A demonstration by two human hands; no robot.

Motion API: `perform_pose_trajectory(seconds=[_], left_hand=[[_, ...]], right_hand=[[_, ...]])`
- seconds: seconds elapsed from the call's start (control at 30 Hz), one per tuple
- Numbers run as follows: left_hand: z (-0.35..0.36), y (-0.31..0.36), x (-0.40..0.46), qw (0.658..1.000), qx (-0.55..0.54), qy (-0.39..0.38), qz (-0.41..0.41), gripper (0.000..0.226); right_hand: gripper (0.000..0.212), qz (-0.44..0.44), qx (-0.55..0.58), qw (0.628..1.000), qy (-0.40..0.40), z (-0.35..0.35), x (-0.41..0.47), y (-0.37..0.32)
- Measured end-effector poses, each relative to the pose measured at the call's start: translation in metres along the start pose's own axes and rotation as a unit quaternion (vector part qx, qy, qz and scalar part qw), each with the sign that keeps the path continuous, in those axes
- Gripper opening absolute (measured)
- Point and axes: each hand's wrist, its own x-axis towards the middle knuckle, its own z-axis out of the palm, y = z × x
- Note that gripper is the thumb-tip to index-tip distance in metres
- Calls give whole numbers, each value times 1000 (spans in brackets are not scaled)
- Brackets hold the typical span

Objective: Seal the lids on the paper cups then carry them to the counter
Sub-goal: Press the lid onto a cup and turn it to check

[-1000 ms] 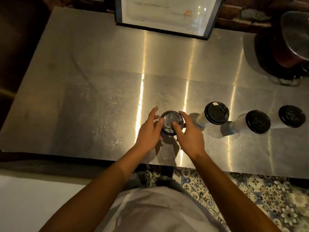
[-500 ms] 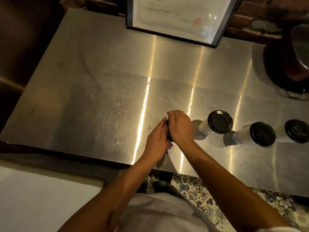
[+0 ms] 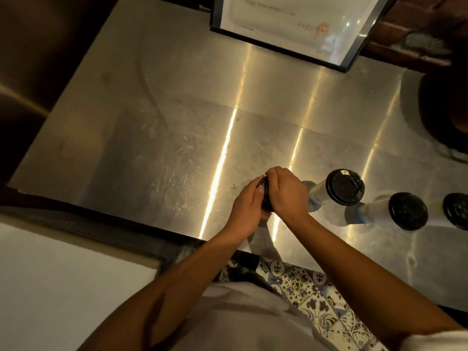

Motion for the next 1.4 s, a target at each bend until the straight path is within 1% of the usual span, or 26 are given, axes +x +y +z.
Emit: perform_pose_trajectory(seconds=[0.13,0.2,0.33,0.43,0.57,0.67,0.73,0.87,0.97,1.07,1.13,1.3,1.4], left_hand=[[1,-2,3,1000,0,-2,-2,40],[1,-3,5,1000,-6,-5,-4,41],[3,-7,7,1000,-25,-9,-6,42],[3,-8,6,999,-35,-4,-9,42],[2,-7,3,999,-40,3,11,42],[2,-9,5,999,-34,-4,2,41],[3,-6,3,1000,-24,-6,-3,40],[4,-3,3,999,-38,1,-12,40],[4,-1,-1,1000,-27,2,-8,41],[3,4,-3,1000,8,10,1,39],[3,7,-2,1000,10,11,-4,38],[1,6,-2,1000,5,5,-20,39],[1,6,-5,998,-49,-12,-43,40]], right_hand=[[47,19,-3,1000,-4,6,5,7],[42,23,-8,1000,-7,7,6,7],[60,0,-40,999,-5,9,8,7],[58,6,6,1000,12,7,5,5],[57,0,0,1000,28,5,6,2],[59,-1,-5,999,34,5,5,1],[56,-2,-3,999,40,3,2,3],[39,12,27,999,32,7,7,9],[37,14,80,996,27,5,4,12],[37,15,143,989,44,1,-7,13],[41,8,154,987,38,0,-16,14],[51,-18,150,988,-15,2,-27,21],[54,-4,178,982,-56,-6,-26,24]])
